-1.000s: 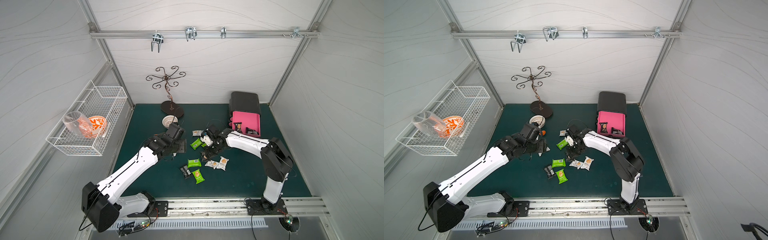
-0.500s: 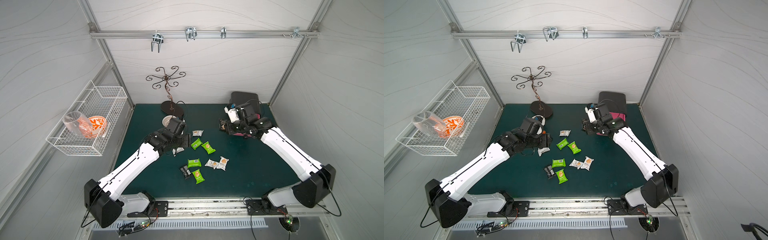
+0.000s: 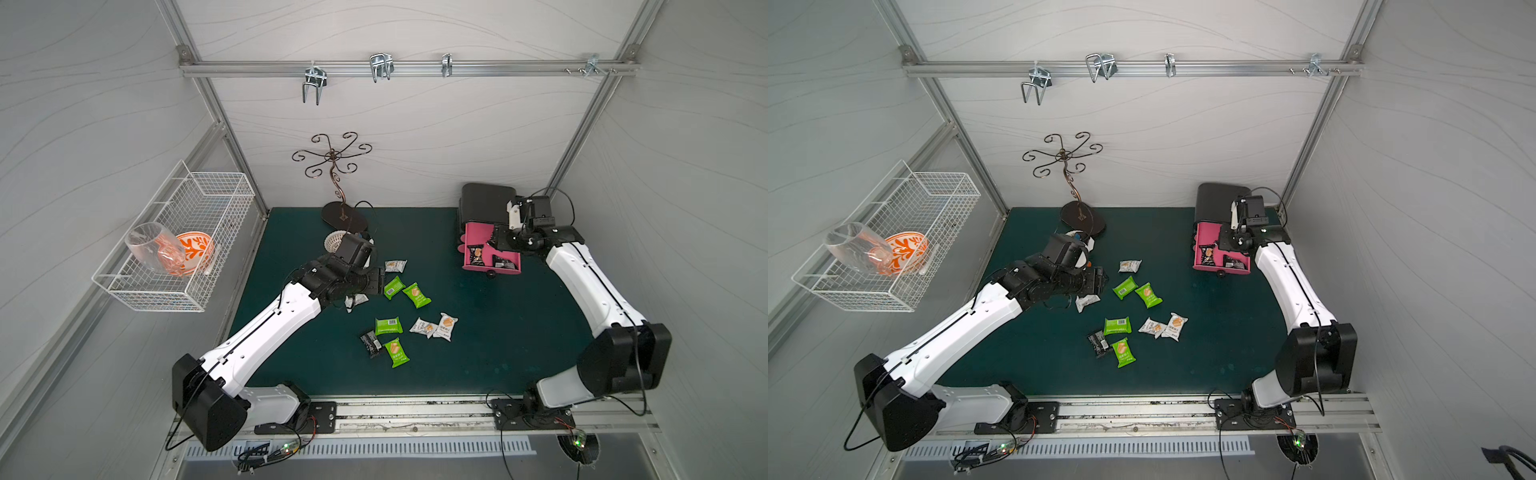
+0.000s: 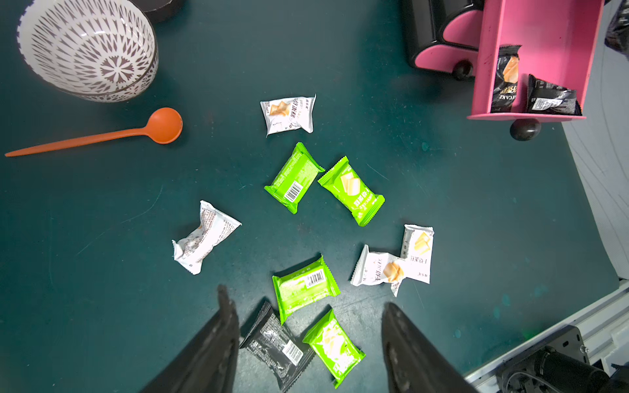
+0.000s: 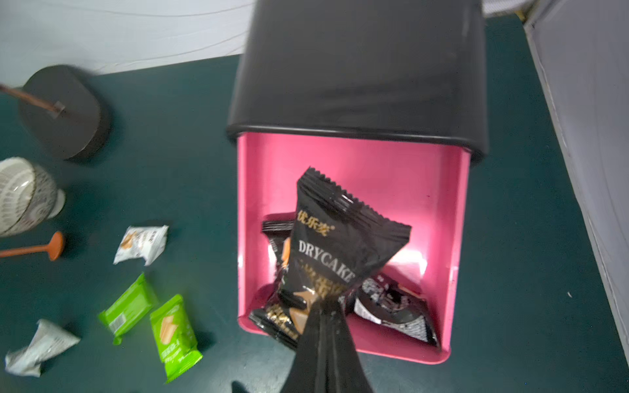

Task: Place the cookies into the drawer by color
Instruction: Place the cookie in the drawer.

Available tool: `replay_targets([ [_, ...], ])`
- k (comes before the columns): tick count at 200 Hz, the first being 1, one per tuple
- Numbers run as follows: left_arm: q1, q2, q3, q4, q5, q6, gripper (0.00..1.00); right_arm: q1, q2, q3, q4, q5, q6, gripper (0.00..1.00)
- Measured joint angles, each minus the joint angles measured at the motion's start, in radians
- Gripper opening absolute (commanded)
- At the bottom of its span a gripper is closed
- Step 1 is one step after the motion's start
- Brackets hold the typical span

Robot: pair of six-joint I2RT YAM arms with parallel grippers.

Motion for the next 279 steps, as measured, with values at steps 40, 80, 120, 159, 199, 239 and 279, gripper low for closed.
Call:
replay_targets([
  [40,0.0,-0.006,-0.001,-0.026,-0.001,0.01,0.68,-0.049,0.076,0.0,0.022,-0.008,0.062,0.0],
  [80,0.0,-0.013,-0.004,-0.043,-0.001,0.0,0.68,-0.049,0.149,0.0,0.035,-0.026,0.104,0.13],
  [120,0.0,-0.016,-0.032,-0.042,-0.001,-0.027,0.68,-0.049,0.147,0.0,0.034,-0.045,0.132,0.3],
  [159,0.0,-0.036,-0.093,-0.047,0.005,-0.055,0.69,-0.049,0.039,-0.025,0.034,-0.079,0.18,0.35],
  [199,-0.014,-0.072,-0.184,-0.049,0.011,-0.097,0.69,0.032,-0.158,-0.124,0.07,-0.139,0.272,0.39],
  [239,-0.042,-0.067,-0.287,-0.04,0.053,-0.146,0.7,0.223,-0.214,-0.196,0.117,-0.183,0.352,0.4],
  [279,-0.092,0.036,-0.343,-0.018,0.092,-0.142,0.71,0.33,-0.189,-0.215,0.131,-0.197,0.389,0.41],
])
